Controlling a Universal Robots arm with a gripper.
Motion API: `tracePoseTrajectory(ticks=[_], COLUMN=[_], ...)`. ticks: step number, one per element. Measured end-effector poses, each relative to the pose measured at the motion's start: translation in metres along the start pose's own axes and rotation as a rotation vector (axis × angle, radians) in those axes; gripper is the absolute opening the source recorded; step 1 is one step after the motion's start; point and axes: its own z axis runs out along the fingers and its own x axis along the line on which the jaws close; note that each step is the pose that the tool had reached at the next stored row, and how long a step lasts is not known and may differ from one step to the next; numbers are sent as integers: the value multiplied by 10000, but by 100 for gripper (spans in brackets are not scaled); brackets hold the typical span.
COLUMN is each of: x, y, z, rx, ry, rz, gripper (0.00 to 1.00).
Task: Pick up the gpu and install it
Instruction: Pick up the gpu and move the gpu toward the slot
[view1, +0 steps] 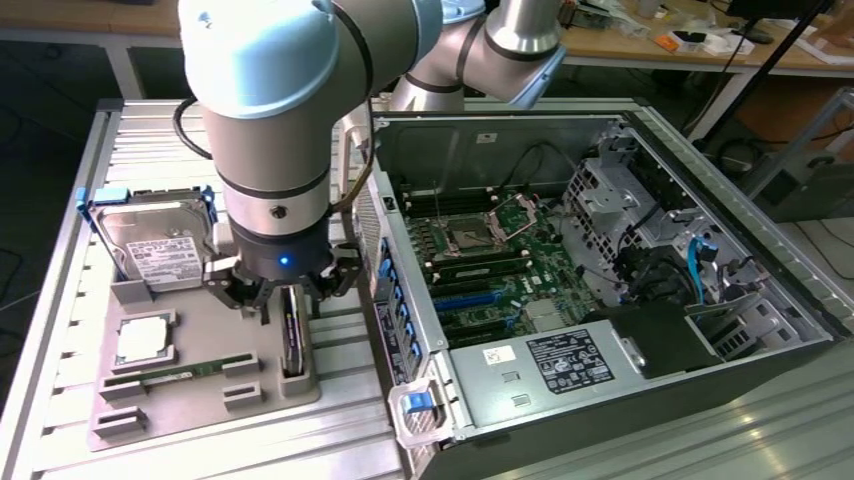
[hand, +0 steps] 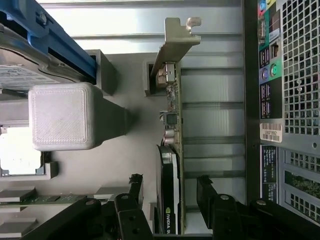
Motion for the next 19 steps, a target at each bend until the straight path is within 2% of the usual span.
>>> tracePoseTrajectory(ticks=[1,6,8,19], x=[0,0,0,0], y=[-3,-3,-3,-3], z=[39,43,43,52], rx=[1,0,0,-1], ry=[-4,-5,-5,-5], rz=[-1,-1,-1,-1], gripper=[56,56,41,41])
